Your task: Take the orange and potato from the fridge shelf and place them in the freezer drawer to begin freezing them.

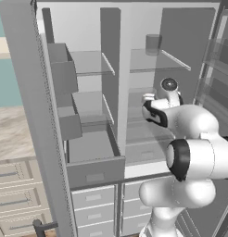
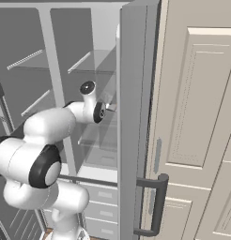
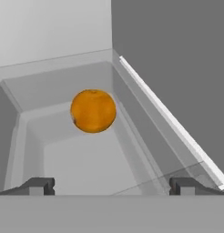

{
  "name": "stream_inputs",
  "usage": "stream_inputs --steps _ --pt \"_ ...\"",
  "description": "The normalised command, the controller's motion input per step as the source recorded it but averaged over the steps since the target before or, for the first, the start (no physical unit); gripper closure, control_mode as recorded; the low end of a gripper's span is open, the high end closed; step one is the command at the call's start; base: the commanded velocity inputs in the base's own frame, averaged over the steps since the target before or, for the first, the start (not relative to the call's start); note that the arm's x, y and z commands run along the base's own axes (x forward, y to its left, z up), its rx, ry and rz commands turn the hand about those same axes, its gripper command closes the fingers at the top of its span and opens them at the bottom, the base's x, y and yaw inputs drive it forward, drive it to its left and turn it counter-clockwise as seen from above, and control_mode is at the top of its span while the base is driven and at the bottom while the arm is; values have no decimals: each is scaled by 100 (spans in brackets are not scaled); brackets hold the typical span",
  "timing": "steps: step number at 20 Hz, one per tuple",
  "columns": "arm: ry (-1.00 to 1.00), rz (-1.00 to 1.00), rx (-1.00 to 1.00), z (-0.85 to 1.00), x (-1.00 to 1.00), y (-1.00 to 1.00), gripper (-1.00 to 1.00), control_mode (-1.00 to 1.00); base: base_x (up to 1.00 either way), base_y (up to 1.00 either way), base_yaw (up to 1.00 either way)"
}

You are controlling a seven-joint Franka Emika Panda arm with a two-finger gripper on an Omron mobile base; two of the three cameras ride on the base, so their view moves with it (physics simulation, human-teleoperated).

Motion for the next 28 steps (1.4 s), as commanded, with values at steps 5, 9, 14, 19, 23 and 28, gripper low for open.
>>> stream_inputs --steps 5,9,14,19,23,28 --pt "0 0 0 -8 28 0 -100 -100 0 0 0" --pt "0 0 0 -11 36 1 -100 -100 0 0 0" --pt "0 0 0 -28 43 0 -100 -100 0 0 0" --pt "0 0 0 -21 40 0 -100 -100 0 0 0" --pt "0 0 0 -15 38 0 -100 -100 0 0 0" --pt "0 0 0 -11 36 0 -100 -100 0 0 0"
